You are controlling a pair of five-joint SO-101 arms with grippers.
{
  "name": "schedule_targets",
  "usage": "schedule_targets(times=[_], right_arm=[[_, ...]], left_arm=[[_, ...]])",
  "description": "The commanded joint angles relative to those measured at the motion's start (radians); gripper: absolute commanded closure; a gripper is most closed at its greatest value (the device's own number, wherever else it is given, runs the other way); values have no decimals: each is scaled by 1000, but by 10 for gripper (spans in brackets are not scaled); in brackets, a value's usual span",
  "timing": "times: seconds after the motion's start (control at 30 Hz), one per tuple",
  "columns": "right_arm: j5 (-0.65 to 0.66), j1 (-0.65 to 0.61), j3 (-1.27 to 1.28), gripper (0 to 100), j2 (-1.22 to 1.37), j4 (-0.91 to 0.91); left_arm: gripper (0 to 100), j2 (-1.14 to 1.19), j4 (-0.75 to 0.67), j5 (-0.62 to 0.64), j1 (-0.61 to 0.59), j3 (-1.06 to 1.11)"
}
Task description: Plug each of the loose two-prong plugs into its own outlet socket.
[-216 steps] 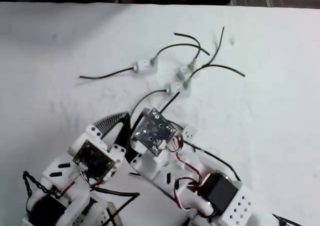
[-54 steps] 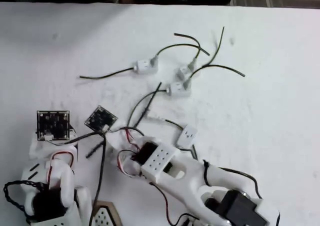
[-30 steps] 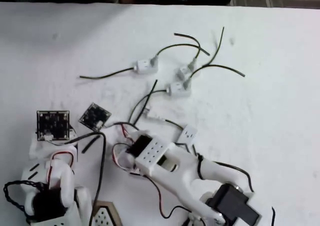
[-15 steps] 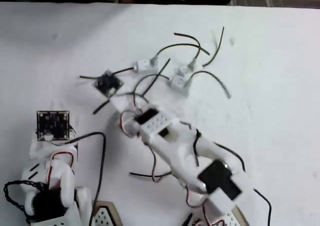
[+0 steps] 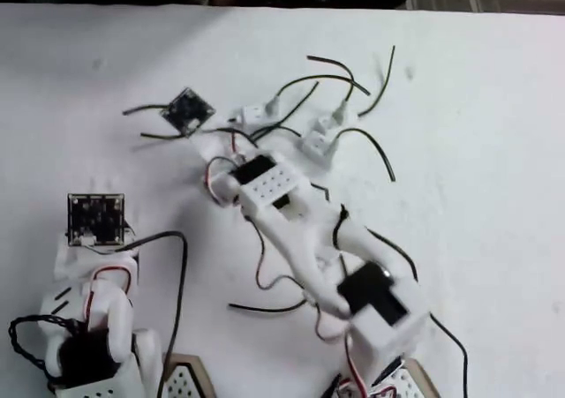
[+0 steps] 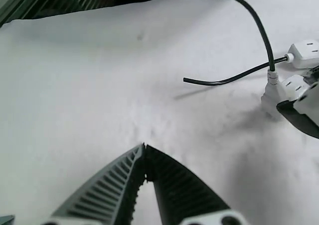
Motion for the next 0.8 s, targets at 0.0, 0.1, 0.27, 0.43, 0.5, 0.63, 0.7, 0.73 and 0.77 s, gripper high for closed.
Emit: schedule_targets(times=[0.0,0.1,0.27,0.43,0.5,0.63,0.7,0.73,0.77], right_arm=[[9,-5,-46,817,-189,131],[12,7,-46,852,-306,255],[38,39,-43,876,-444,469],[77,70,-41,878,-541,665],[77,79,-40,878,-579,743],[75,130,-32,878,-647,885],[75,171,9,878,-673,911],[75,193,43,878,-684,909],[75,217,83,877,-687,908]], left_arm=[[976,-4,-23,9,-10,-5],[976,-4,-23,9,-10,-3],[976,-4,-23,9,-8,-2],[976,-4,-21,9,-5,-2],[976,-4,-21,9,-5,-2],[976,-4,-20,9,1,-2],[976,-4,-14,5,25,0],[976,-4,-9,3,30,0],[976,-4,-2,3,31,0]])
